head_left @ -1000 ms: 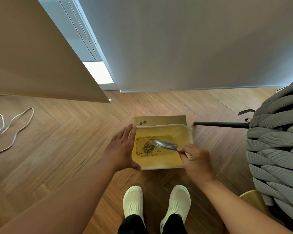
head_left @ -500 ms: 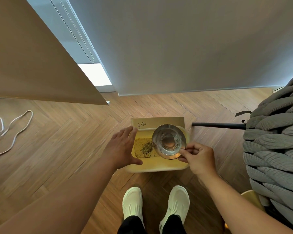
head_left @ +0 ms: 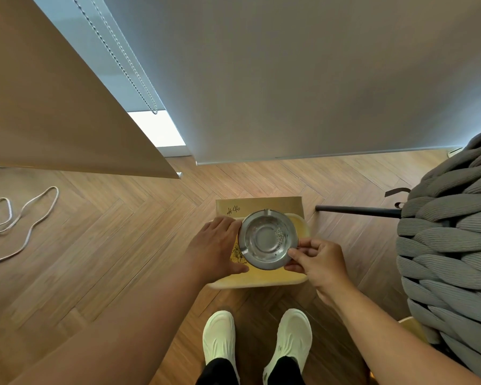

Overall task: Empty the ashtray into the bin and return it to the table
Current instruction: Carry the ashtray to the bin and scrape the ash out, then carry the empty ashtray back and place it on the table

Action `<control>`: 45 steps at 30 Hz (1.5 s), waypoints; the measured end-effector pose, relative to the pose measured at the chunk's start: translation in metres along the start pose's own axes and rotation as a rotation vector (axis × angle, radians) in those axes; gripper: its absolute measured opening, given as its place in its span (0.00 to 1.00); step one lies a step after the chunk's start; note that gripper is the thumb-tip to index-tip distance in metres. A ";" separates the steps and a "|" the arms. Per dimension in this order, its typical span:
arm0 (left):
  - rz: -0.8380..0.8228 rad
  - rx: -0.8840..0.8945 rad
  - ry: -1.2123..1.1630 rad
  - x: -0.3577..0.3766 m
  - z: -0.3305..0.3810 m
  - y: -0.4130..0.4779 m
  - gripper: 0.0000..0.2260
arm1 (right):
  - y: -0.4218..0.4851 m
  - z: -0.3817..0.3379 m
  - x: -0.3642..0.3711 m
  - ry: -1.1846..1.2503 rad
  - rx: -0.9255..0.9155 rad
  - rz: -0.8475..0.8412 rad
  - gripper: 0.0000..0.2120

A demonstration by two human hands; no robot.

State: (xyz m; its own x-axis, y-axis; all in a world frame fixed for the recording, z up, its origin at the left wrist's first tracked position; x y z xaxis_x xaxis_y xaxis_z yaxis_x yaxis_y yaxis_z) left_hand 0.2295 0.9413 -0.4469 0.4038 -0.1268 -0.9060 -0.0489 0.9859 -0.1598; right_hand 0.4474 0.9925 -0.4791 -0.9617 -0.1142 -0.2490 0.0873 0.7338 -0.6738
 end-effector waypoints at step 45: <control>0.014 -0.124 -0.114 -0.163 0.073 -0.133 0.39 | -0.205 -0.104 -0.017 -0.900 -0.499 -0.339 0.42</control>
State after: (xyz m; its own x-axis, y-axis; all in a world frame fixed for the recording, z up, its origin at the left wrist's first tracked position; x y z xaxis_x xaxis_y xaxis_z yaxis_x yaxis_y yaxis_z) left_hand 0.2372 0.8384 -0.2493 0.5030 -0.0926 -0.8593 -0.1652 0.9656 -0.2007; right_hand 0.4190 0.9140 -0.2645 -0.3547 -0.6630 -0.6592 -0.4585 0.7378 -0.4954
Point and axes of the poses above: each hand's wrist, its own y-axis towards the middle knuckle, its own x-axis out of the palm, z = x × y, the point moved 6 cm from there along y, towards the middle knuckle, and after that the axes turned 13 degrees about z, right-handed, at the moved point
